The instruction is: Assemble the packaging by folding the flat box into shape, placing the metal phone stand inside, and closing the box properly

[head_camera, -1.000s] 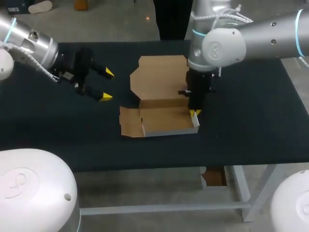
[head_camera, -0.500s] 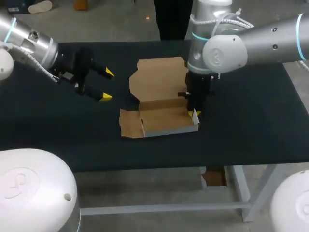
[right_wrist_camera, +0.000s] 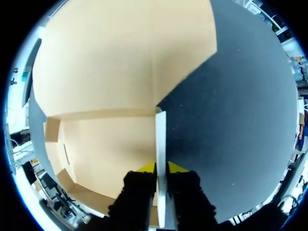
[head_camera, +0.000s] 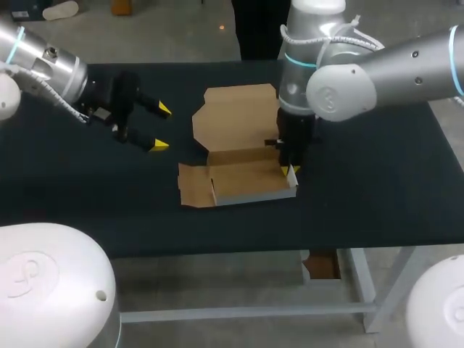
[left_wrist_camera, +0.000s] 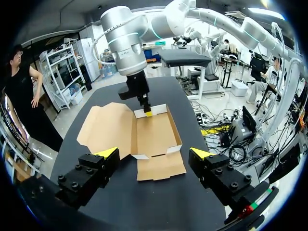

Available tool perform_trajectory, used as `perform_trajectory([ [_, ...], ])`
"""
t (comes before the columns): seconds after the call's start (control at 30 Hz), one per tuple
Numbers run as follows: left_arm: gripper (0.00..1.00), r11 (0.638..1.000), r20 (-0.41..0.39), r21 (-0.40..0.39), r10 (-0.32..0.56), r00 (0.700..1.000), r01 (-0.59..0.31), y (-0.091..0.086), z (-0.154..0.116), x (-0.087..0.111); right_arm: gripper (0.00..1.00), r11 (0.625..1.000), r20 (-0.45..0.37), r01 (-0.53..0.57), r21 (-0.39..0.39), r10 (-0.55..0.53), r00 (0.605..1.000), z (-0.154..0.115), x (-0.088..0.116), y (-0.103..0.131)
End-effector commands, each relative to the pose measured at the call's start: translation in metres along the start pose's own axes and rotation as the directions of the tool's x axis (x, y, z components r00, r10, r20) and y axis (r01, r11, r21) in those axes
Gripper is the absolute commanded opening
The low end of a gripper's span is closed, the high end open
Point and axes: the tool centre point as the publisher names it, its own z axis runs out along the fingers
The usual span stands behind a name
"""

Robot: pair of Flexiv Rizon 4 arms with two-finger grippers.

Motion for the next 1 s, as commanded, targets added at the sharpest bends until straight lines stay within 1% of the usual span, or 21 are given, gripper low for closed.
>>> perform_trajectory([
  [0.03,1.0,1.0,-0.005,-0.003,-0.001,1.0,0.001,-0.0003,-0.0013,-0.0006,0.16,1.0,0.015,-0.004,-0.029,0.004,1.0,0.0006,0.0021,-0.0052],
  [0.13,1.0,1.0,-0.005,-0.003,-0.001,1.0,0.001,-0.0003,-0.0013,-0.0006,0.16,0.999,0.032,-0.005,-0.049,0.007,0.999,0.0005,0.0021,-0.0051],
  [0.43,1.0,1.0,-0.005,-0.003,-0.001,1.0,0.001,-0.0003,-0.0013,-0.0006,0.14,0.999,0.045,-0.003,-0.046,0.005,0.999,0.0047,0.0008,-0.0032],
  [0.53,1.0,1.0,-0.005,-0.003,-0.001,1.0,0.001,-0.0003,-0.0013,-0.0006,0.11,0.999,0.049,-0.004,-0.044,0.006,0.999,0.006,0.0,-0.0027],
  [0.57,1.0,1.0,-0.005,-0.003,-0.001,1.0,0.001,-0.0003,-0.0013,-0.0006,0.07,0.999,0.05,-0.004,-0.043,0.006,0.999,0.0063,-0.0002,-0.0026],
  [0.6,1.0,1.0,-0.005,-0.003,-0.001,1.0,0.001,-0.0003,-0.0013,-0.0006,0.0,0.999,0.052,-0.004,-0.043,0.006,0.999,0.0064,-0.0003,-0.0025],
  [0.73,1.0,1.0,-0.005,-0.003,-0.001,1.0,0.001,-0.0003,-0.0013,-0.0006,0.0,0.999,0.062,0.004,-0.046,-0.002,0.998,0.0064,-0.0011,-0.0026],
  [0.9,1.0,1.0,-0.005,-0.003,-0.001,1.0,0.001,-0.0003,-0.0013,-0.0006,0.0,0.999,0.122,0.01,-0.043,-0.005,0.993,0.0061,-0.0013,-0.0032],
  [0.97,1.0,1.0,-0.005,-0.003,-0.001,1.0,0.001,-0.0003,-0.0013,-0.0006,0.0,0.999,0.16,0.004,-0.038,0.002,0.987,0.007,-0.0012,-0.0036],
  [1.0,1.0,1.0,-0.005,-0.003,-0.001,1.0,0.001,-0.0003,-0.0013,-0.0006,0.0,0.999,0.193,-0.004,-0.037,0.012,0.981,0.0079,-0.0016,-0.0038],
])
